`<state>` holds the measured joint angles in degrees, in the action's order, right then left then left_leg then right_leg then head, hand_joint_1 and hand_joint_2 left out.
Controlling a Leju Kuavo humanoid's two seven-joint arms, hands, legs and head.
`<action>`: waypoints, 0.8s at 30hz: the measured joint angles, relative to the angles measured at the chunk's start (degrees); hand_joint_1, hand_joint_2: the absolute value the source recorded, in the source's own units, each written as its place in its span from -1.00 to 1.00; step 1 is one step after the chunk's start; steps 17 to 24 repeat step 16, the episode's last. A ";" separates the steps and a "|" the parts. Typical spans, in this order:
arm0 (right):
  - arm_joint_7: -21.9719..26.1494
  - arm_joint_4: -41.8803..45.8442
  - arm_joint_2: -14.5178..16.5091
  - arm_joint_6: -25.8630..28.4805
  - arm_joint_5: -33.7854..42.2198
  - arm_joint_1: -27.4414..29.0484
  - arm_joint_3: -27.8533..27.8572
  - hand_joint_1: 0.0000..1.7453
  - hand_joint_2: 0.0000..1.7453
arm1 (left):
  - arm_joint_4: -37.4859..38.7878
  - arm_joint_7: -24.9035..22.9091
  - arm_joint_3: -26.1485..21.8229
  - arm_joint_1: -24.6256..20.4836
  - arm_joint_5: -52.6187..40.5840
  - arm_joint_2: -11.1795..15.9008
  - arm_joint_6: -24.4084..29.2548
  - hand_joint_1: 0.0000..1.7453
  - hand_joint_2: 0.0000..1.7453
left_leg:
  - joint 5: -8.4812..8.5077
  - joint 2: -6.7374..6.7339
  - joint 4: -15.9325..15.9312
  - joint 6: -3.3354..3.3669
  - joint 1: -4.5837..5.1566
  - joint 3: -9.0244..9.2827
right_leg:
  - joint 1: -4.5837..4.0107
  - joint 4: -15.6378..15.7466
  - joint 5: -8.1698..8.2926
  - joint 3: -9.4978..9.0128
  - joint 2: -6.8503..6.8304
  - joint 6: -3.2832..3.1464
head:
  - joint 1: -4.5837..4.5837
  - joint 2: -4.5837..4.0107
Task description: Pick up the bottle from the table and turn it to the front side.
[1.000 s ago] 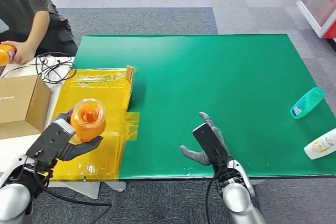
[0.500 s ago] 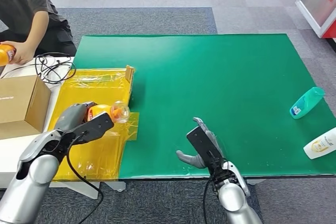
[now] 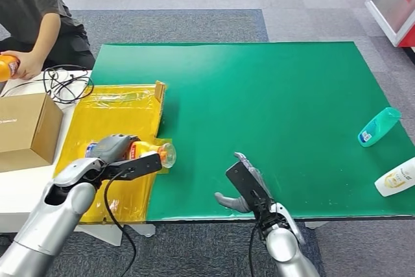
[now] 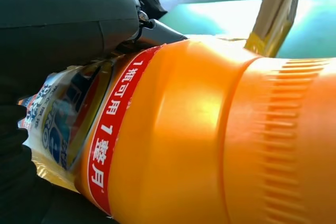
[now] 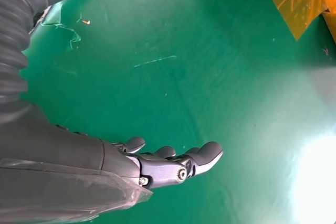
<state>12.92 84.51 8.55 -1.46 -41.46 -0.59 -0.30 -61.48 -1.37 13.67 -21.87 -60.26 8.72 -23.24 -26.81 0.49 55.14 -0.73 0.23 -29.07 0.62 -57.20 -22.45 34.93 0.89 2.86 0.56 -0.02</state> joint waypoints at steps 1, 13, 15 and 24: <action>0.02 -0.21 0.00 -0.02 0.02 -0.10 -0.14 -1.00 1.00 | 1.01 0.03 0.42 -0.28 -0.20 0.03 0.06 1.00 1.00 | 0.00 0.00 0.00 0.00 0.00 0.00 | 0.00 0.00 0.00 0.00 0.00 0.00 | -0.01 0.00; 0.04 -1.47 0.01 -0.11 0.08 -0.41 -0.85 -1.00 1.00 | 6.84 -0.57 2.56 -2.73 -1.55 0.07 0.82 0.14 1.00 | 0.00 0.00 0.00 -0.01 0.00 0.00 | 0.00 0.00 0.00 -0.01 0.00 0.00 | 0.01 0.00; 0.04 -1.49 0.02 -0.11 0.08 -0.41 -0.86 -1.00 1.00 | 7.27 -1.17 2.80 -2.88 -2.22 -0.01 1.18 -0.82 1.00 | 0.00 0.00 0.00 -0.01 0.00 0.00 | 0.00 0.00 0.00 0.00 0.00 0.00 | 0.01 0.00; 0.04 -1.50 0.02 -0.11 0.08 -0.41 -0.87 -1.00 1.00 | 7.39 -1.36 2.86 -2.91 -2.44 -0.04 1.31 -1.00 1.00 | 0.00 0.00 0.00 -0.01 0.00 0.00 | 0.00 0.00 0.00 0.00 0.00 0.00 | 0.01 0.00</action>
